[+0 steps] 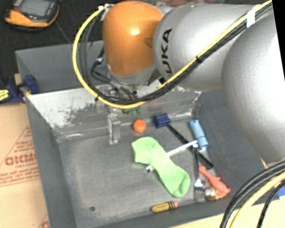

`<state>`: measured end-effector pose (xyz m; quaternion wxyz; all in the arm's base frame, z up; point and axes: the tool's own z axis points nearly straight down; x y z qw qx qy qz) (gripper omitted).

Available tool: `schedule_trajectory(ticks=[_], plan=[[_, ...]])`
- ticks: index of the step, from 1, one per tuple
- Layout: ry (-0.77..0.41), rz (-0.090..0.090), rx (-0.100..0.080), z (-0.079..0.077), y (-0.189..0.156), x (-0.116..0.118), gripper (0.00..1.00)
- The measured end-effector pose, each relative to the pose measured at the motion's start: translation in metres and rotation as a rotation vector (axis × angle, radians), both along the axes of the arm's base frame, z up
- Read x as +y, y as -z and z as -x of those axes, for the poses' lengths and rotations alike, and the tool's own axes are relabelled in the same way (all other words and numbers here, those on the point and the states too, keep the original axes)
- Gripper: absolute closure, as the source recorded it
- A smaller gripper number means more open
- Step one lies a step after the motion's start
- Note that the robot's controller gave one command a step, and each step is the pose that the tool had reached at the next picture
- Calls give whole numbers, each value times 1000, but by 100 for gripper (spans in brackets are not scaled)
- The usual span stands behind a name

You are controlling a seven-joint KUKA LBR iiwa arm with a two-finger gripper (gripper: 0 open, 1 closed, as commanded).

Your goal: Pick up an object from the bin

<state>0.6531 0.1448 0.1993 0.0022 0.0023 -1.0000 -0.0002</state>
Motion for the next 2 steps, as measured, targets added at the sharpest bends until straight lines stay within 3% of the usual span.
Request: schedule_trajectory(ticks=[1,2], plan=[[3,-1,-9,-2,-6,-1,0],[106,-2,-11,22,101,-10,0]])
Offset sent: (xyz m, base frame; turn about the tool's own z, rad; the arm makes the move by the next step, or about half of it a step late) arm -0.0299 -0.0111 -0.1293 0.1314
